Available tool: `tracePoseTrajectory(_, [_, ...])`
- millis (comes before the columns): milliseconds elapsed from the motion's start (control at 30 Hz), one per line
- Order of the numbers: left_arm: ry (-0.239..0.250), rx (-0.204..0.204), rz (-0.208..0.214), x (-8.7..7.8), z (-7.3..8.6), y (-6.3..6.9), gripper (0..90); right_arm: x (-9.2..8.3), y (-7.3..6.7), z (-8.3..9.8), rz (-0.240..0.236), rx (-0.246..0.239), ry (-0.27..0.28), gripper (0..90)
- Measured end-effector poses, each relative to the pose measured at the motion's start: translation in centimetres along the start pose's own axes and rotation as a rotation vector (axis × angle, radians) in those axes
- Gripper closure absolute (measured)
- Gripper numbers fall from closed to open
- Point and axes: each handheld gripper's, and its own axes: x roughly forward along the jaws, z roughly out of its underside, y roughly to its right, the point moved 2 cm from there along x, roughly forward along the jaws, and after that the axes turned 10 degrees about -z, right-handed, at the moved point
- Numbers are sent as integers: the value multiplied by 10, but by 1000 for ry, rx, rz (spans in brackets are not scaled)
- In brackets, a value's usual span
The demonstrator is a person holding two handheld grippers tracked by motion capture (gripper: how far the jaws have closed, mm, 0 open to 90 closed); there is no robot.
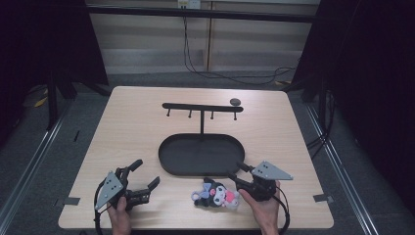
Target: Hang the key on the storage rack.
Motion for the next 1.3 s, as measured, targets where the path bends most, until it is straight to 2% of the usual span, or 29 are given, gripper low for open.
tracePoseTrajectory(133, [-1, 0, 0, 0, 0, 0, 154, 6, -3, -6, -70, 5, -33, 563])
tracePoseTrajectory(433, [-1, 0, -2, 0, 0, 0, 154, 17, -6, -18, -129, -19, -102, 537])
tracePoseTrajectory(633, [-1, 4, 4, 0, 0, 0, 154, 27, -13, -25, -212, -21, -147, 542])
tracePoseTrajectory(767, [-1, 2, 1, 0, 0, 0, 154, 37, -18, -31, -286, -23, -220, 550])
tracePoseTrajectory(967, [-1, 1, 0, 0, 0, 0, 154, 49, -24, -39, -361, -67, -303, 546])
tracePoseTrajectory(1100, [-1, 1, 0, 0, 0, 0, 154, 54, -27, -45, -346, -108, -310, 559])
tracePoseTrajectory(1300, [-1, 0, 0, 0, 0, 0, 154, 66, -30, -52, -382, -109, -385, 561])
